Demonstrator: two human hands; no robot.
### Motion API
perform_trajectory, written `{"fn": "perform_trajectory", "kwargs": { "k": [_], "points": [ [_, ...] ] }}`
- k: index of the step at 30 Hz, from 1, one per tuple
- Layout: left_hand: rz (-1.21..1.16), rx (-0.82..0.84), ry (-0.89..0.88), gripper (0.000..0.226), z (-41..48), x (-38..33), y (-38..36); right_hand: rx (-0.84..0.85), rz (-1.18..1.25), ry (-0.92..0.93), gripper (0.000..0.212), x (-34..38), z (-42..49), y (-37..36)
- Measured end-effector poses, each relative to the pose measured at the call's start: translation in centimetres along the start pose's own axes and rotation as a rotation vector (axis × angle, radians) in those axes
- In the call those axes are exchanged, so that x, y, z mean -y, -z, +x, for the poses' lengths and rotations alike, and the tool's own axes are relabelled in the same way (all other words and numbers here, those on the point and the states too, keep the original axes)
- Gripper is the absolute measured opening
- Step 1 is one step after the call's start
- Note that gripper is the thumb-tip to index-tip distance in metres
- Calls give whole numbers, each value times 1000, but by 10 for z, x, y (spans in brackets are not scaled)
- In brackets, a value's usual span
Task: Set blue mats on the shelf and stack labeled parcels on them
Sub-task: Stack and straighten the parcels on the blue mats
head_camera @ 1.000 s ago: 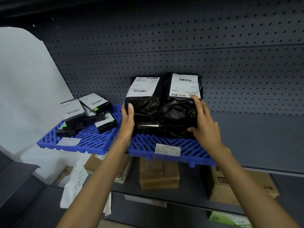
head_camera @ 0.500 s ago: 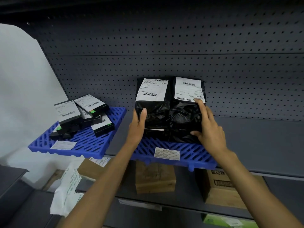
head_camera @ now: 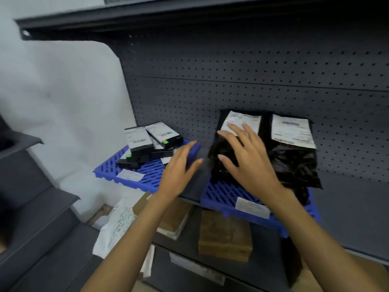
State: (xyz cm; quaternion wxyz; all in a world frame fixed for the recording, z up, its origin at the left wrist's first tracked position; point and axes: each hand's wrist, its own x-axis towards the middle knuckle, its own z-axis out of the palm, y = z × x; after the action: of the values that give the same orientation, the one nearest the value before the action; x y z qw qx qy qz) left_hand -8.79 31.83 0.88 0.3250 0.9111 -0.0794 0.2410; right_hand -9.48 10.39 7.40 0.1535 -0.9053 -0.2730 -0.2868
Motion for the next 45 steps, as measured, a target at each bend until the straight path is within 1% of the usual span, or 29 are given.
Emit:
{"fn": "perform_trajectory", "kwargs": {
  "k": [3, 6, 8, 12, 17, 20, 24, 29, 31, 33, 36, 40, 45],
  "points": [
    [176, -57, -8, 50, -16, 28, 38, 119, 93, 87, 52, 34, 17, -30],
    [344, -90, 27, 47, -32, 54, 71, 189, 146, 138, 50, 61, 29, -61],
    [408, -84, 66, 46, -41, 70, 89, 223, 168, 158, 49, 74, 37, -80],
    [461, -89, 154, 46, -51, 94, 111, 295, 199, 163, 49, 89, 59, -113],
    [490, -88, 245, 48, -33, 115, 112, 335, 197, 153, 51, 89, 87, -146],
    [507, -56, 245, 51, -16, 124, 103, 376, 149, 137, 59, 84, 110, -165],
    [588, 2, 231, 56, 14, 135, 93, 502, 116, 33, 72, 74, 140, -186],
    [635, 138, 231, 60, 49, 142, 79, 655, 112, -6, 82, 63, 165, -204],
    [643, 166, 219, 59, 51, 149, 78, 689, 119, 4, 83, 65, 168, -209],
    [636, 157, 166, 55, 51, 156, 84, 692, 130, 13, 83, 67, 171, -212],
    [520, 148, 119, 51, 52, 164, 99, 692, 145, 12, 83, 71, 176, -212],
    [361, 142, 90, 49, 46, 176, 119, 643, 171, 37, 79, 78, 178, -210],
    [287, 146, 34, 48, 43, 191, 139, 602, 155, 35, 76, 89, 178, -211]
  ]
}}
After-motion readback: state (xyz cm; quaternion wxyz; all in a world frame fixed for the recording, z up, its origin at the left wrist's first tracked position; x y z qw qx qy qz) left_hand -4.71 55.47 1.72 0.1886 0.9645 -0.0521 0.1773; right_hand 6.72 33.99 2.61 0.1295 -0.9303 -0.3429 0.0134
